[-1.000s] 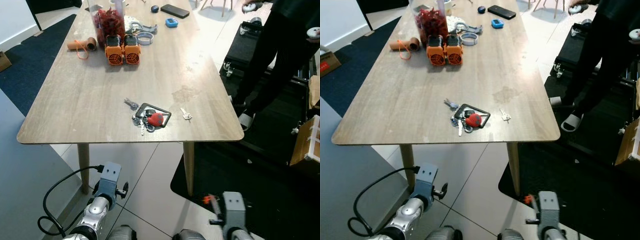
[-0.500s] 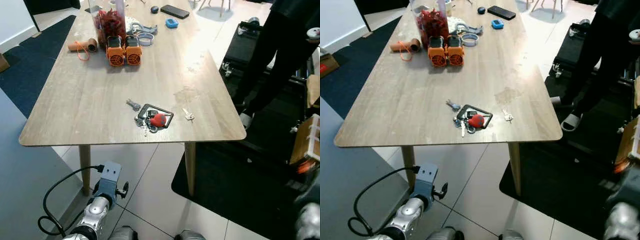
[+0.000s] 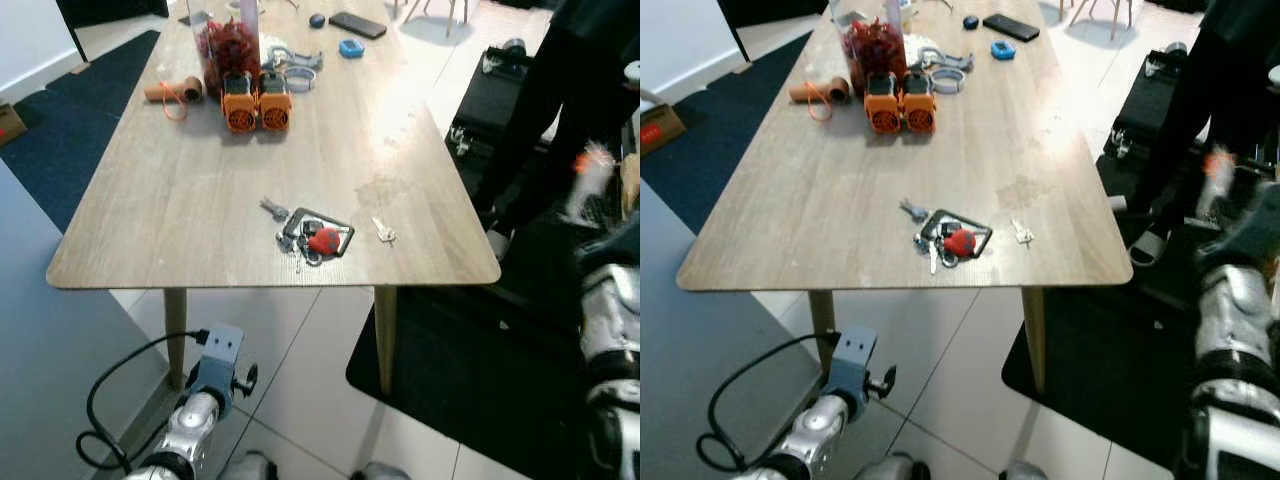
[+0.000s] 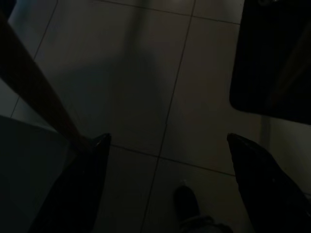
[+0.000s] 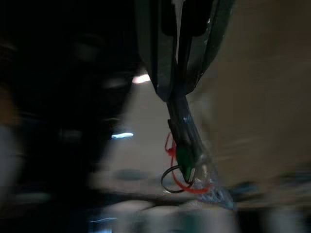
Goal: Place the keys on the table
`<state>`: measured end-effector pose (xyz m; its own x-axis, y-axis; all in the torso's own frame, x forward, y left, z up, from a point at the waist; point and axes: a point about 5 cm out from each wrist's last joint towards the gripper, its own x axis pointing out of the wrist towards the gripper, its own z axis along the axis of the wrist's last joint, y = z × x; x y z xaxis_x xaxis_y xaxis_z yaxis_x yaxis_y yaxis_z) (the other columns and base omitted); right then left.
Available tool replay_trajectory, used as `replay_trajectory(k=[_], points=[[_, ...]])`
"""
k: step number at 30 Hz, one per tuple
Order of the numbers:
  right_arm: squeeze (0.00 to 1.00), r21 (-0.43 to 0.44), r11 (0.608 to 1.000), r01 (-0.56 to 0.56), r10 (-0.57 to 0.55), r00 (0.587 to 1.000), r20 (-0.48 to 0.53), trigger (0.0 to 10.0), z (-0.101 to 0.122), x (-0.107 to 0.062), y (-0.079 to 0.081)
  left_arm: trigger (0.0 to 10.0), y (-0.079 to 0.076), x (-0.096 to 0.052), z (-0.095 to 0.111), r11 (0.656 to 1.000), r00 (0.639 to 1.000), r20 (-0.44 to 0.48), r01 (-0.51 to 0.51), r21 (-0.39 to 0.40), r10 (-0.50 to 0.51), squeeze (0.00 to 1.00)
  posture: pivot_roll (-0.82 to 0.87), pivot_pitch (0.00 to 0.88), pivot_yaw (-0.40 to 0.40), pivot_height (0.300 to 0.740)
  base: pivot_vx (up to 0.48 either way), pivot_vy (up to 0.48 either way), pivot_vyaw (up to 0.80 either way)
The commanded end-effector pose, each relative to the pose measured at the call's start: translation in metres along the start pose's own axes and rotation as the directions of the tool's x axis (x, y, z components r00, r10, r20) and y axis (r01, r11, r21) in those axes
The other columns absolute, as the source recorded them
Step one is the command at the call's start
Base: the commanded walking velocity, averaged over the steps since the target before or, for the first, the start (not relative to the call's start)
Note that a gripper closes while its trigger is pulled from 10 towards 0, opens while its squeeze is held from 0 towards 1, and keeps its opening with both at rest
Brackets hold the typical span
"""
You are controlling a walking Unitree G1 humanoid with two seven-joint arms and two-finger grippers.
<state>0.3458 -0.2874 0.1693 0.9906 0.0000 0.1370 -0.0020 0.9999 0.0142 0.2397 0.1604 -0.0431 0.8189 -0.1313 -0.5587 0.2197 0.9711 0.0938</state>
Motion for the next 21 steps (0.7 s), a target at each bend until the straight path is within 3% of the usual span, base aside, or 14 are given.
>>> replay_trajectory(k=[1, 4, 6, 8, 10, 11, 13, 15, 21], points=[[0.00, 0.001, 0.984, -0.177, 0.176, 0.982, -0.062, 10.0, -0.002, 0.006, 0.029, 10.0, -0.001, -0.003, -0.007, 1.000, 1.000, -0.018, 0.008, 0.013, -0.008, 0.00, 0.05, 0.077, -0.016, 0.740, 0.000, 0.000, 0.00], [0.00, 0.009, 0.971, -0.237, 0.237, 0.968, -0.079, 10.0, -0.003, 0.007, 0.040, 10.0, -0.001, -0.003, -0.007, 1.000, 1.000, -0.018, 0.008, 0.013, -0.008, 0.00, 0.05, 0.077, -0.016, 0.740, 0.000, 0.000, 0.00], [0.00, 0.015, 0.923, -0.385, 0.383, 0.914, -0.137, 10.0, -0.007, 0.005, 0.066, 10.0, 0.000, -0.003, -0.008, 1.000, 1.000, -0.020, 0.006, 0.010, -0.006, 0.00, 0.05, 0.082, -0.020, 0.740, 0.000, 0.000, 0.00], [0.00, 0.015, 0.923, -0.385, 0.383, 0.914, -0.137, 10.0, -0.007, 0.005, 0.066, 10.0, 0.000, -0.003, -0.008, 1.000, 1.000, -0.020, 0.006, 0.010, -0.006, 0.00, 0.05, 0.082, -0.020, 0.740, 0.000, 0.000, 0.00], [0.00, 0.018, 0.867, -0.498, 0.492, 0.850, -0.190, 10.0, -0.011, -0.001, 0.083, 10.0, 0.001, -0.004, -0.009, 1.000, 1.000, -0.021, 0.004, 0.008, -0.004, 0.00, 0.05, 0.085, -0.022, 0.740, 0.000, 0.000, 0.00], [0.00, 0.018, 0.867, -0.498, 0.492, 0.850, -0.190, 10.0, -0.011, -0.001, 0.083, 10.0, 0.001, -0.004, -0.009, 1.000, 1.000, -0.021, 0.004, 0.008, -0.004, 0.00, 0.05, 0.085, -0.022, 0.740, 0.000, 0.000, 0.00], [0.00, 0.023, 0.819, -0.574, 0.560, 0.789, -0.254, 10.0, -0.015, -0.009, 0.092, 10.0, 0.002, -0.005, -0.011, 1.000, 1.000, -0.025, 0.002, 0.005, -0.002, 0.00, 0.05, 0.089, -0.024, 0.740, 0.000, 0.000, 0.00], [0.00, 0.033, 0.800, -0.600, 0.582, 0.760, -0.288, 10.0, -0.018, -0.014, 0.094, 10.0, 0.002, -0.006, -0.013, 1.000, 1.000, -0.028, 0.002, 0.002, -0.002, 0.00, 0.05, 0.090, -0.023, 0.740, 0.000, 0.000, 0.00], [0.00, 0.055, 0.782, -0.621, 0.599, 0.725, -0.339, 10.0, -0.019, -0.021, 0.094, 10.0, 0.001, -0.006, -0.014, 1.000, 0.999, -0.033, 0.008, -0.001, -0.008, 0.00, 0.05, 0.090, -0.022, 0.740, 0.000, 0.000, 0.00]])
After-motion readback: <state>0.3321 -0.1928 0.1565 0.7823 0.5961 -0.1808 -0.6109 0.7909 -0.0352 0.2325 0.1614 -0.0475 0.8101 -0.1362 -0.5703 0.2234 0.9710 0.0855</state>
